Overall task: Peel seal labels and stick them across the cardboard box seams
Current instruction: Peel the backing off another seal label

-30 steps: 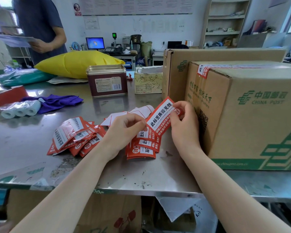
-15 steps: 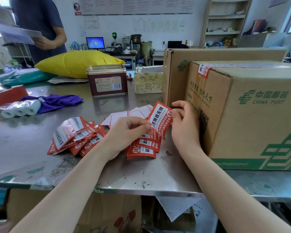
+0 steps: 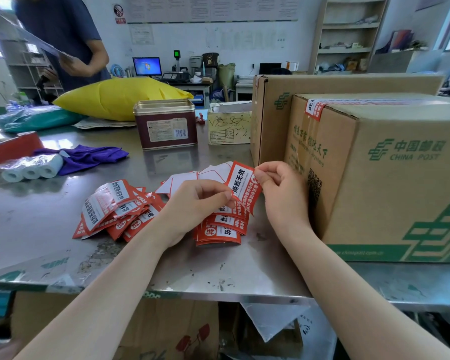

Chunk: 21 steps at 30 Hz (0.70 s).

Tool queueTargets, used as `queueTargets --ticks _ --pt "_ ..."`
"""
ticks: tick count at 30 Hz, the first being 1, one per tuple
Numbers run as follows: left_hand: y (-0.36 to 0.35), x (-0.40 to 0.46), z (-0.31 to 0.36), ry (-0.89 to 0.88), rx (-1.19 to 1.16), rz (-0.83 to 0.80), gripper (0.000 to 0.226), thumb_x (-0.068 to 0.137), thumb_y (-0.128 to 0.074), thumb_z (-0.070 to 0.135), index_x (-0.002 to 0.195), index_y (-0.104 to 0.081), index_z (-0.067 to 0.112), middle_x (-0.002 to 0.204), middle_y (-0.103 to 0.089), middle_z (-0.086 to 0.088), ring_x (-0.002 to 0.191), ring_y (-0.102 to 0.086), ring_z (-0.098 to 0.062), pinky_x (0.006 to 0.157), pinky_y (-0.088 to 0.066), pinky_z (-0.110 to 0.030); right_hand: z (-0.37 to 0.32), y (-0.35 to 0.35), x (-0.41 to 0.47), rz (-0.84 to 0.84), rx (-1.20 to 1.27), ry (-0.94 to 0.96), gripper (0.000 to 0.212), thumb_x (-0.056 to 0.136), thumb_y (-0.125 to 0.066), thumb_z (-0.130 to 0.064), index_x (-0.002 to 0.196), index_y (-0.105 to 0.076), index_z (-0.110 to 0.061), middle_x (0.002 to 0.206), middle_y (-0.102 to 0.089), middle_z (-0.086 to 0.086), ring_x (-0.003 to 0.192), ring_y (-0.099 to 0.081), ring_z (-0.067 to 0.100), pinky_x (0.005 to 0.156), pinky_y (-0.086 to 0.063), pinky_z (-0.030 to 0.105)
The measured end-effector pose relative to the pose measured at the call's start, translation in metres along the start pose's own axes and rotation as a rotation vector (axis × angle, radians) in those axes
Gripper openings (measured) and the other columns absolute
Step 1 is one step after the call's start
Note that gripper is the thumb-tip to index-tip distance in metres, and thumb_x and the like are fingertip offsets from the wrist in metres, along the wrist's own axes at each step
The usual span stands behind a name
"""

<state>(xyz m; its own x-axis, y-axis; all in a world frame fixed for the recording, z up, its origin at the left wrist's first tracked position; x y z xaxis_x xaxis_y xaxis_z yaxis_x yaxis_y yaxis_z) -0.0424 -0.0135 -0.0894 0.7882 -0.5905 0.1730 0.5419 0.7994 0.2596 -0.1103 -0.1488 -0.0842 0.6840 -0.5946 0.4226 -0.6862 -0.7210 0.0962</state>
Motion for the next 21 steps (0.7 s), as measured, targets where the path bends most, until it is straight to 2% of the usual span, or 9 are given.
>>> queueTargets --ticks 4,6,10,14,17,21 --pt "0.000 0.000 0.000 0.004 0.023 0.000 0.015 0.089 -0.061 0.020 0.078 -0.072 0.021 0.079 -0.075 0.008 0.076 -0.071 -0.010 0.066 -0.057 -0.020 -0.001 0.000 0.001 0.026 -0.006 0.010 0.010 0.090 -0.058 -0.020 0.084 -0.054 -0.012 0.077 -0.061 -0.006 0.068 -0.062 0.002 0.053 -0.048 0.006" --pt "0.001 0.000 0.000 0.006 0.038 0.008 0.017 0.089 -0.061 0.022 0.076 -0.072 0.023 0.080 -0.074 0.008 0.077 -0.071 -0.010 0.067 -0.057 -0.020 0.000 0.000 0.002 0.034 -0.023 0.021 0.010 0.090 -0.058 -0.020 0.084 -0.054 -0.012 0.078 -0.060 -0.005 0.068 -0.061 -0.003 0.053 -0.045 0.005" --pt "0.003 0.001 0.003 0.008 0.132 0.076 0.020 0.091 -0.058 0.026 0.077 -0.071 0.021 0.088 -0.072 0.009 0.079 -0.067 -0.006 0.064 -0.048 -0.012 -0.002 0.002 0.001 0.110 -0.182 0.124 0.005 0.091 -0.055 -0.021 0.088 -0.058 -0.018 0.100 -0.056 -0.003 0.084 -0.053 -0.002 0.066 -0.041 -0.001" --pt "0.004 0.003 0.004 0.013 0.167 0.142 0.021 0.092 -0.056 0.025 0.076 -0.069 0.021 0.088 -0.067 0.014 0.080 -0.061 -0.001 0.063 -0.040 -0.014 -0.009 0.002 -0.002 0.152 -0.240 0.242 0.004 0.091 -0.054 -0.020 0.093 -0.056 -0.017 0.104 -0.050 -0.004 0.088 -0.048 -0.009 0.072 -0.036 -0.003" --pt "0.005 0.003 0.003 0.015 0.155 0.164 0.019 0.092 -0.056 0.024 0.077 -0.068 0.022 0.085 -0.066 0.016 0.079 -0.060 0.000 0.064 -0.040 -0.014 -0.011 0.001 -0.004 0.164 -0.280 0.310 0.012 0.090 -0.056 -0.018 0.102 -0.056 -0.016 0.109 -0.049 -0.005 0.091 -0.045 -0.004 0.079 -0.035 -0.002" --pt "0.006 0.004 0.003 0.017 0.155 0.197 0.020 0.092 -0.056 0.025 0.076 -0.068 0.022 0.085 -0.064 0.018 0.078 -0.059 0.002 0.062 -0.038 -0.012 -0.017 0.003 -0.007 0.224 -0.236 0.332 0.025 0.089 -0.057 -0.016 0.114 -0.052 -0.016 0.112 -0.041 -0.012 0.101 -0.040 -0.006 0.087 -0.035 0.002"
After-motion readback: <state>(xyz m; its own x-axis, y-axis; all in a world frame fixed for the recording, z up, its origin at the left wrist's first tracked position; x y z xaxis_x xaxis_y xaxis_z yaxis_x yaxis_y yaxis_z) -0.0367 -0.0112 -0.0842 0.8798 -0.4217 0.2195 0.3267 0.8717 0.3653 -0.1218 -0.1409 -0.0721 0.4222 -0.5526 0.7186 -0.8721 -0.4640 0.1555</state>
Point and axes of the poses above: each hand's wrist, its own x-axis towards the middle knuckle, its own y-axis out of the back of the hand, z = x × y, the point moved 3 cm from there along x, towards the middle knuckle
